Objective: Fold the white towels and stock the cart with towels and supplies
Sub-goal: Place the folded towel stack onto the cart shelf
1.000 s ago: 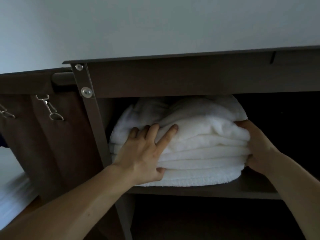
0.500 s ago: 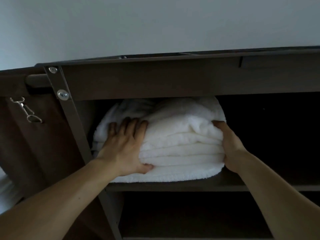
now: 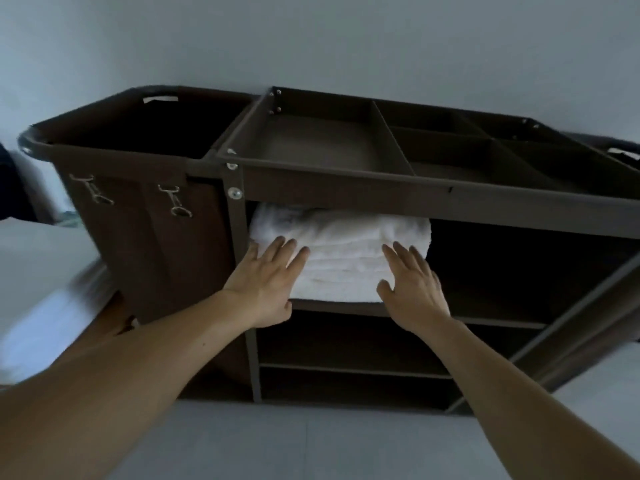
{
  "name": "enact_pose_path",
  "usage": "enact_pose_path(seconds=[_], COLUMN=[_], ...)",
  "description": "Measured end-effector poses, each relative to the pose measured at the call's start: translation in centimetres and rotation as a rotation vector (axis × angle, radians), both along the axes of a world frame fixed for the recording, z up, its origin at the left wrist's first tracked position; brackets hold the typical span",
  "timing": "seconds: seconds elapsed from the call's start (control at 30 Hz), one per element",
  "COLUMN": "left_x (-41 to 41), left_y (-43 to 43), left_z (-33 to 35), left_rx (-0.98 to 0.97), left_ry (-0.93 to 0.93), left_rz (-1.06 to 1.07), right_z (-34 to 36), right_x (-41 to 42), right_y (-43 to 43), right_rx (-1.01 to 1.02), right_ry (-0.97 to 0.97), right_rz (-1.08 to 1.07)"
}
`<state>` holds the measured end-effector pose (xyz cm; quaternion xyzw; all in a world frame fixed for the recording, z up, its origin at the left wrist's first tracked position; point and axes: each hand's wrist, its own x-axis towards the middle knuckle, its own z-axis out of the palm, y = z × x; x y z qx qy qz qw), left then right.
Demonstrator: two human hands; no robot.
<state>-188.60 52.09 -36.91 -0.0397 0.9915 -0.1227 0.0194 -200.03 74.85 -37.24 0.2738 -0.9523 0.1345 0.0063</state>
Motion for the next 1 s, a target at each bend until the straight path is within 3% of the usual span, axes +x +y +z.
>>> enact_pose_path(seconds=[0.2, 0.5, 0.8, 1.0], left_x=[8.3, 24.5, 38.5, 41.7], left_y=[-0.2, -8.4, -24.2, -36.5], left_z=[2.9, 5.7, 6.3, 4.5], left_rx=[0.103, 0.088, 0.211, 0.269], left_ry=[-0.047, -0.081, -0.051, -0.055], left_rz=[0.032, 0.435, 0.784, 0.791], right_z=[2.6, 5.9, 7.4, 4.9], right_x=[9.3, 19.4, 27.1, 30.8], right_y=[-1.4, -8.7, -29.4, -44.9], right_rx=[0.155, 0.267, 0.273, 0.260], right_ry=[-0.178, -0.263, -0.291, -0.347], right_rz=[0.148, 0.396, 0.603, 0.617])
